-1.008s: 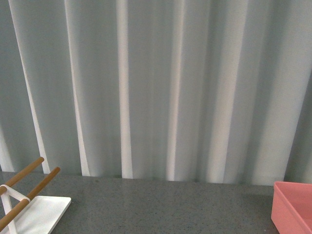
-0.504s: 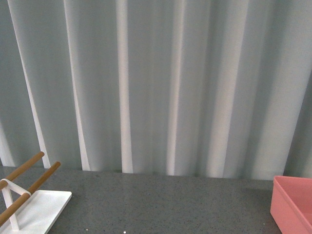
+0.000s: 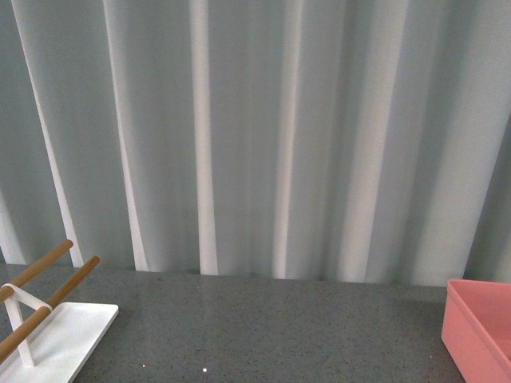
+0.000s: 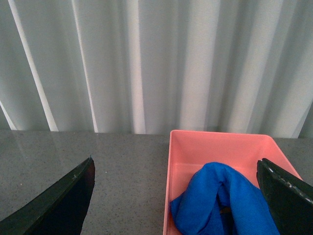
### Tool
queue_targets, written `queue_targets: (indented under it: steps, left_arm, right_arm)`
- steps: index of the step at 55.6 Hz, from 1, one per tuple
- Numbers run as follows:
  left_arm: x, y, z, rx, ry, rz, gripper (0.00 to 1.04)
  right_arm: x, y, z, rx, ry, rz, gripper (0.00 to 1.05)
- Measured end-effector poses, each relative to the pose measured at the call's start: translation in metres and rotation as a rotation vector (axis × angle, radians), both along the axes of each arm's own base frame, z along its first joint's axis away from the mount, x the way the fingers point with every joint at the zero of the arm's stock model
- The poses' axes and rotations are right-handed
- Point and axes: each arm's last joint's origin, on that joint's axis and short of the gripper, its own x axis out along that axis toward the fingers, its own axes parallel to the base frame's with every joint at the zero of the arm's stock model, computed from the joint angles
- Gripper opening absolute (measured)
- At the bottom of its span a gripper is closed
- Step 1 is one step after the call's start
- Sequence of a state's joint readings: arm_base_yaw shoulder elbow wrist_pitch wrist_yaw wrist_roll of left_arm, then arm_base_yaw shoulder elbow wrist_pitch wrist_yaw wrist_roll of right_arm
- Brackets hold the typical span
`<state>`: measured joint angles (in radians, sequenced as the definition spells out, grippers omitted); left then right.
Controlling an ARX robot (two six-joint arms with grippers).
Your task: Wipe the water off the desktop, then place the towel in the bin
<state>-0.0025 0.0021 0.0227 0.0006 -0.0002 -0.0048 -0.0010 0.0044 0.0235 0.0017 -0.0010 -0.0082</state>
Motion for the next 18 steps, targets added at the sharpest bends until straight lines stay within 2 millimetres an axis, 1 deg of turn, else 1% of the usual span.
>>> queue_targets:
  steps: [18]
  left_arm:
    - [0.0, 0.0, 0.0, 0.0, 0.0, 0.0, 0.98]
  right_arm:
    - [0.0, 0.0, 0.0, 0.0, 0.0, 0.0, 0.98]
